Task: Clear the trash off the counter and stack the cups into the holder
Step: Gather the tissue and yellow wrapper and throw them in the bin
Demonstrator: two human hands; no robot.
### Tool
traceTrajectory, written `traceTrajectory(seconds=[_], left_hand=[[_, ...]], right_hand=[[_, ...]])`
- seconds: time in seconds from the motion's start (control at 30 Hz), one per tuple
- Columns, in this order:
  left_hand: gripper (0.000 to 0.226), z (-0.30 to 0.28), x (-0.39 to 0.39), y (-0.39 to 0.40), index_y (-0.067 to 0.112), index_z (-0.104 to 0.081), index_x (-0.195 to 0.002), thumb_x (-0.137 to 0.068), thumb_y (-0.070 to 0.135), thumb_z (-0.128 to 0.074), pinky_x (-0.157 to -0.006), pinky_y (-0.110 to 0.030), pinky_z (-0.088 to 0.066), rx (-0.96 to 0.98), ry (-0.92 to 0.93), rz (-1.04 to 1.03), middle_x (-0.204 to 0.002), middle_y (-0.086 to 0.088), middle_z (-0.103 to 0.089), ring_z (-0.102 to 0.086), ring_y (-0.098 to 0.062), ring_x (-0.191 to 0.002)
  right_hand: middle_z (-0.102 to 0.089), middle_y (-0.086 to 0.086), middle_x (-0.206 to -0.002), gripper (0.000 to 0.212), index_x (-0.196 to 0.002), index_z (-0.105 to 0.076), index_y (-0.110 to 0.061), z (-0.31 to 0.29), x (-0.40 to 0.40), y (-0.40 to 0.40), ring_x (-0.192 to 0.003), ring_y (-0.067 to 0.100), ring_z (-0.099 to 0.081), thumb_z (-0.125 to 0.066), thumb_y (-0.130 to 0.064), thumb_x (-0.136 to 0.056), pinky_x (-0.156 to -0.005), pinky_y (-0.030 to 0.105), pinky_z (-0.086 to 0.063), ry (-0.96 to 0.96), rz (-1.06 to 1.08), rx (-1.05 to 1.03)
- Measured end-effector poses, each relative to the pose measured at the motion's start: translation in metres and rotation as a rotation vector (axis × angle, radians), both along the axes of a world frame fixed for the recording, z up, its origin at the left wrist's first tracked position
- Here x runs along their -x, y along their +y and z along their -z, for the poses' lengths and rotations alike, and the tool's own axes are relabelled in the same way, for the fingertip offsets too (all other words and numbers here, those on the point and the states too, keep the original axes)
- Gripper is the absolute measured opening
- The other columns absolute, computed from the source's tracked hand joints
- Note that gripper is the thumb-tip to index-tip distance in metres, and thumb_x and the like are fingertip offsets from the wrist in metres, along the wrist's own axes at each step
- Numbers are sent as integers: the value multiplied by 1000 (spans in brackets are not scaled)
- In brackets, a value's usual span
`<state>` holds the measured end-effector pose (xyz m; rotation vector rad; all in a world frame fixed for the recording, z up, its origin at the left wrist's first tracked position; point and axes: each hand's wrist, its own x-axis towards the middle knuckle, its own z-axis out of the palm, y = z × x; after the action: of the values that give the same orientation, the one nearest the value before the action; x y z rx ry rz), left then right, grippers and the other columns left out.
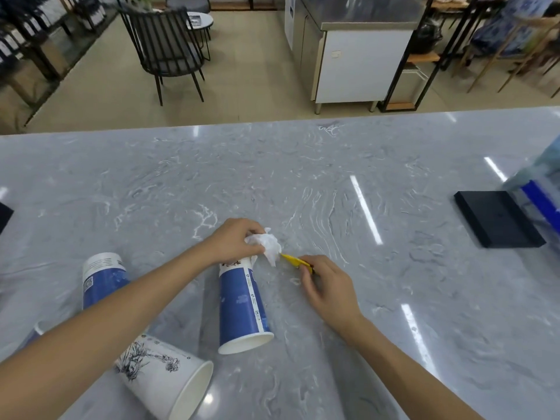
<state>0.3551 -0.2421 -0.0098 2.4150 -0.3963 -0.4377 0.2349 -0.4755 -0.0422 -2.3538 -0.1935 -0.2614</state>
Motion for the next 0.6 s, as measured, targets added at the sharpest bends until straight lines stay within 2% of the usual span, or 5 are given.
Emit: traceTrajectory(seconds=[0.2,0.33,0.4,0.5,0.6], left_hand=[[34,-13,0,3,37,-71,-111,-80,25,-79,-65,-1,-44,121,-22,-54,-103,17,-72,-62,20,-80],[46,-30,4,2,39,-65,-129,-87,24,-75,-71,-3,-46,214,-67,-42,-128,19,-64,-61,16,-85],[42,-39,8,1,43,-65,-127,-89,25,-72,-74,-7,-45,235,-90,-51,-126,18,-63,-59,13,-87],[35,-48,15,0,41,-70,-122,-90,23,-70,-77,-13,-45,238,-132,-67,-115,9,-68,-60,4,-89],[35,-57,26,1,35,-71,-122,-89,25,-73,-79,-11,-46,259,-142,-94,-123,10,-67,-60,3,-93]], right_hand=[[-75,-4,-100,17,-115,-71,-16,-9,2,-2,-86,17,-69,-62,-13,-100,-77,40,-57,43,53,-129],[-73,-12,-94,21,-121,-64,-27,-11,7,-2,-84,7,-68,-61,-19,-101,-72,32,-58,28,73,-207],[-72,-13,-91,27,-126,-59,-36,-15,10,-2,-84,8,-69,-59,-22,-102,-68,26,-56,21,69,-245],[-70,-23,-104,28,-124,-60,-41,-27,14,-1,-91,3,-69,-55,-21,-104,-70,8,-48,-28,28,-262],[-70,-22,-108,25,-121,-64,-38,-38,21,-1,-93,0,-69,-52,-24,-104,-71,6,-46,-61,30,-259]])
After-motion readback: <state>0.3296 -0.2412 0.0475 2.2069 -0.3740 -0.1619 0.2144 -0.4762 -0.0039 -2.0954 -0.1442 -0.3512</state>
